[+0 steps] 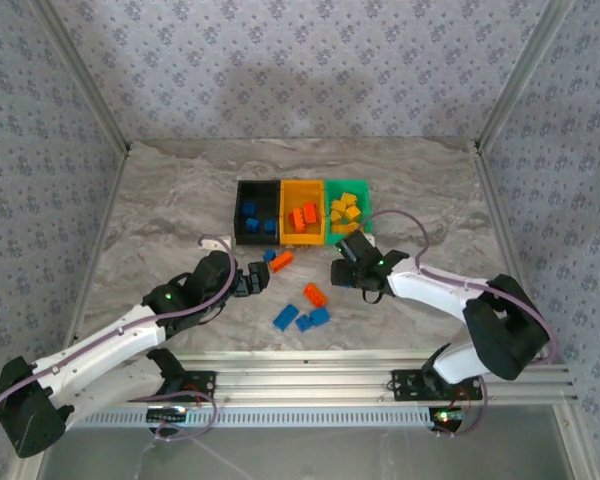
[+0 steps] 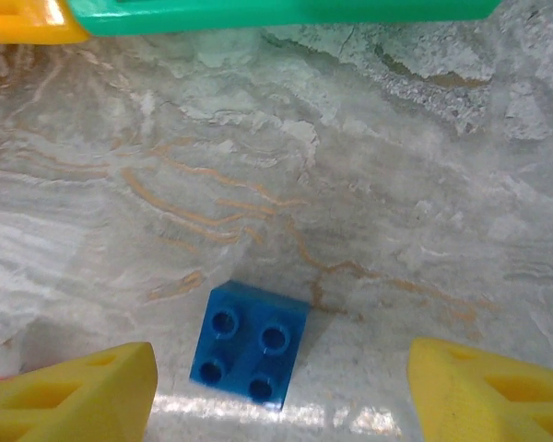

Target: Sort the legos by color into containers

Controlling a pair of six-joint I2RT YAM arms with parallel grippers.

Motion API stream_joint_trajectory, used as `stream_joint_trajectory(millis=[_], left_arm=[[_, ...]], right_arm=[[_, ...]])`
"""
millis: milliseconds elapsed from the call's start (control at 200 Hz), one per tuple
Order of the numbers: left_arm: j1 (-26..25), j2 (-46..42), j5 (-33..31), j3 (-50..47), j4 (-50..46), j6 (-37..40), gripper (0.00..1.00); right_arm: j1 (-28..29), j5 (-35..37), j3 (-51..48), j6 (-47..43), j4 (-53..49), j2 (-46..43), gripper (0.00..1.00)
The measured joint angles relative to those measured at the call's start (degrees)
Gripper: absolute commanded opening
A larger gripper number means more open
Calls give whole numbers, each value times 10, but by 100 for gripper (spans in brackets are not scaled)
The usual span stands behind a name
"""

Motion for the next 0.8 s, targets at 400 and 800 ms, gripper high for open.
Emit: stream_joint_trajectory(millis=[400,800], left_arm=[[0,0,-7,-3,-1,-3,100],[0,-27,-36,-8,-50,-14,100]], right_arm=[[3,1,19,1,0,74,44],[51,-8,94,-46,-4,75,29]])
